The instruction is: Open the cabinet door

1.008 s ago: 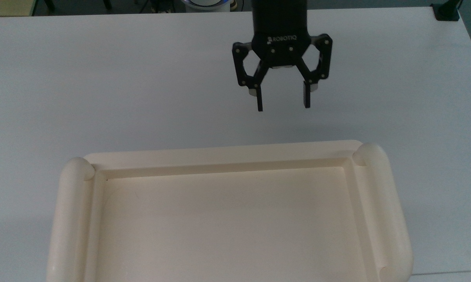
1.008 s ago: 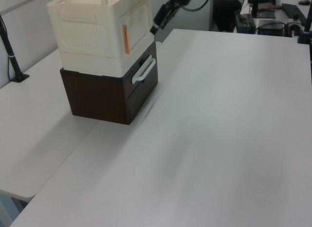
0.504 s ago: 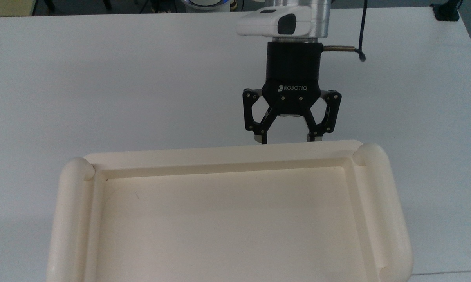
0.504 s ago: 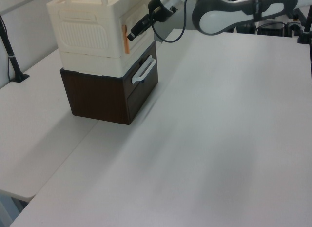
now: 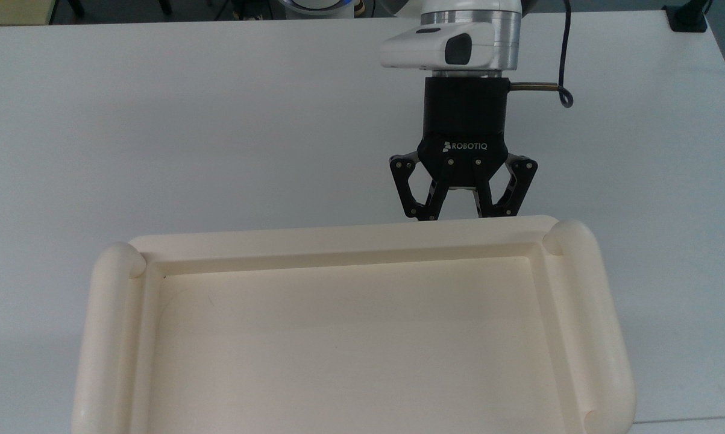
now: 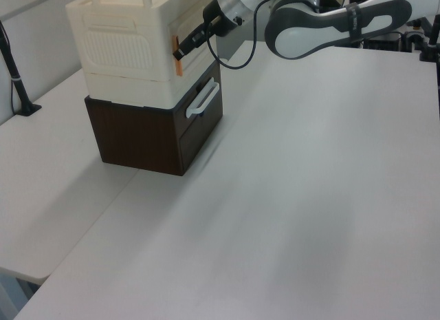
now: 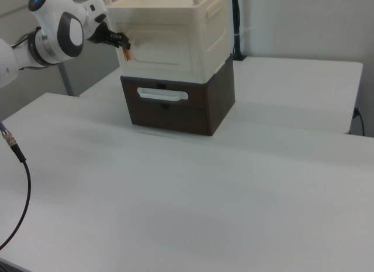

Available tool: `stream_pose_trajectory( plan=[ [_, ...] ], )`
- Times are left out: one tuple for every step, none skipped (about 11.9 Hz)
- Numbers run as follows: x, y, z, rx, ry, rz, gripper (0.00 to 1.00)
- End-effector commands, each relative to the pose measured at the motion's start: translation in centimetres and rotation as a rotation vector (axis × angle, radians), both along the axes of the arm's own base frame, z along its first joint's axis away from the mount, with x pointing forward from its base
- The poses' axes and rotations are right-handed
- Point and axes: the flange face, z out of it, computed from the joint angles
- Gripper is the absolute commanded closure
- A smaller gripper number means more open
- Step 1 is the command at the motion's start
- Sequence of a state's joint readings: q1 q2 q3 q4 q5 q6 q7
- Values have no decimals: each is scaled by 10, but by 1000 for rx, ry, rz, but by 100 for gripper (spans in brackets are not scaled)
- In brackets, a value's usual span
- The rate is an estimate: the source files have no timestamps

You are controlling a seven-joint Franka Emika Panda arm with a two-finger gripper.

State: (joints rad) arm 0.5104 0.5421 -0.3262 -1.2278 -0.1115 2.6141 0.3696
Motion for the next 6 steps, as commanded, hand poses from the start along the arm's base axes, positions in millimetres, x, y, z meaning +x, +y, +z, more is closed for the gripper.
stream_pose_trajectory(
  plan=[
    [2, 6, 3, -23, -40, -4, 53],
    [2, 6, 3, -55, -48, 1, 53],
    [2, 8, 1, -82, -52, 8, 54],
    [1, 10, 1, -88, -55, 12, 54],
    [1, 11, 1, -87, -63, 17, 54],
    [1, 11, 2, -87, -72, 20, 54]
  ],
)
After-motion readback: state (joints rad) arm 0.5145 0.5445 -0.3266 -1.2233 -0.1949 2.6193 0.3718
